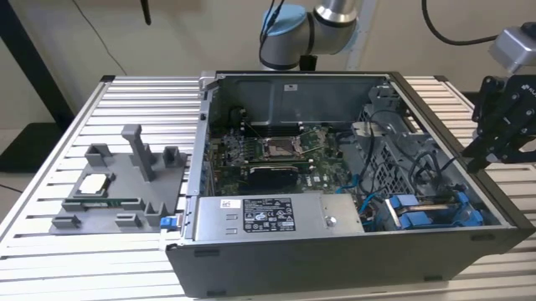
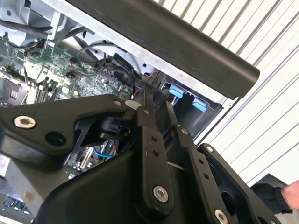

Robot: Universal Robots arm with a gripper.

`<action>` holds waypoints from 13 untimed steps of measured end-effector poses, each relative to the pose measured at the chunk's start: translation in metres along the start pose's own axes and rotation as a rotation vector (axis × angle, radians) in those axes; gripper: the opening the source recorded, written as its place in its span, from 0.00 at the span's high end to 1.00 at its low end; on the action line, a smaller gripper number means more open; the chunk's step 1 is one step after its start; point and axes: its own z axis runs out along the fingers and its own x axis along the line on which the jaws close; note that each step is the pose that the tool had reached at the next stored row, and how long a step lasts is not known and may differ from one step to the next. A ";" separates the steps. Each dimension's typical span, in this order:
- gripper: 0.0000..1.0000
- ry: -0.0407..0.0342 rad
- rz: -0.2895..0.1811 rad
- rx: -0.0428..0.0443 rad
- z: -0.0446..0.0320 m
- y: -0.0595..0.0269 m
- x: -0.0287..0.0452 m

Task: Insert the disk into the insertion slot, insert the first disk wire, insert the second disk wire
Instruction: 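Insert the second disk wire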

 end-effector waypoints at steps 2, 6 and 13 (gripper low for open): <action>0.73 -0.0002 -0.001 0.0067 0.0024 -0.0001 0.0003; 0.73 -0.0009 -0.003 0.0211 0.0072 -0.0003 0.0008; 0.84 -0.0014 -0.003 0.0255 0.0085 -0.0005 0.0020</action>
